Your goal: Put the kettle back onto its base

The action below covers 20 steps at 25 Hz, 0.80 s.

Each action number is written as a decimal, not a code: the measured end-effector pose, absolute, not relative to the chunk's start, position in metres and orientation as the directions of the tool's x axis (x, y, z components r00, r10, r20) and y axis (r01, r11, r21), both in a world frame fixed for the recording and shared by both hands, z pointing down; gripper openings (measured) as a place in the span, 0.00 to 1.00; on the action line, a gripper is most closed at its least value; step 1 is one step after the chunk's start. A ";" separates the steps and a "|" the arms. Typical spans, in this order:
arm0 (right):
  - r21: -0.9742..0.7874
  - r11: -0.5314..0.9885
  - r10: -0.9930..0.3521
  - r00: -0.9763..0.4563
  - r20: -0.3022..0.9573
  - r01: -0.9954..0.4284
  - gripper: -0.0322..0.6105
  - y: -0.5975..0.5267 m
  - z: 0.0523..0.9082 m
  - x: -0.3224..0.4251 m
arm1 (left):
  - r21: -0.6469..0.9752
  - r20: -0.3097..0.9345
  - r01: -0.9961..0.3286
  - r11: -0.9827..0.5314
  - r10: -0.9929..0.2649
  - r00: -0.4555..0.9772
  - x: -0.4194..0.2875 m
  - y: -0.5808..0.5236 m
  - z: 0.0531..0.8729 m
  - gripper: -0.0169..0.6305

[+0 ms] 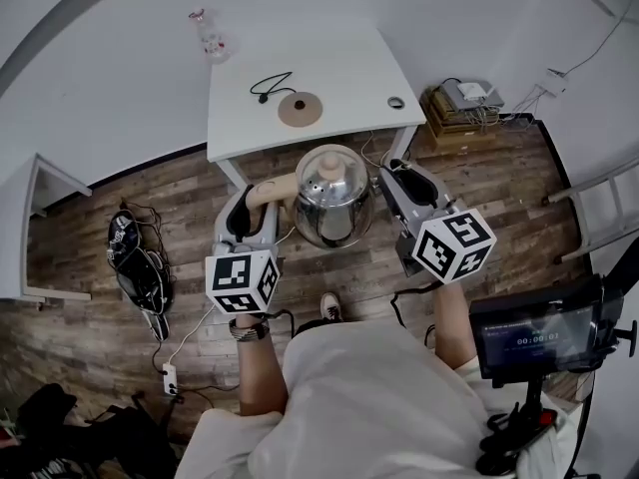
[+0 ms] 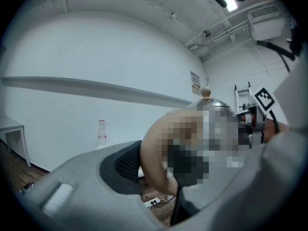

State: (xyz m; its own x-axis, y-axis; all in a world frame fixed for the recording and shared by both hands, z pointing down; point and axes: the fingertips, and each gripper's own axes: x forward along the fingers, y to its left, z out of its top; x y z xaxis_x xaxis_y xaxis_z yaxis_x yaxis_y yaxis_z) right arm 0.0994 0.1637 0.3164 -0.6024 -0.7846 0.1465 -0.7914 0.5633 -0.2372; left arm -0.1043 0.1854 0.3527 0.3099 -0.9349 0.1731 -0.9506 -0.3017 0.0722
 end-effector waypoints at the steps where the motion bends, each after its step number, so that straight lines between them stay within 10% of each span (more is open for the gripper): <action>1: -0.239 0.562 -0.782 -0.603 0.158 -0.792 0.21 0.150 0.324 0.094 | 0.073 0.181 -0.951 -0.302 -0.933 0.310 -0.110 0.171 0.359 0.26; 20: -0.199 0.531 -0.803 -0.564 0.194 -0.824 0.22 0.111 0.316 0.077 | 0.064 0.188 -0.941 -0.331 -0.923 0.337 -0.126 0.130 0.348 0.27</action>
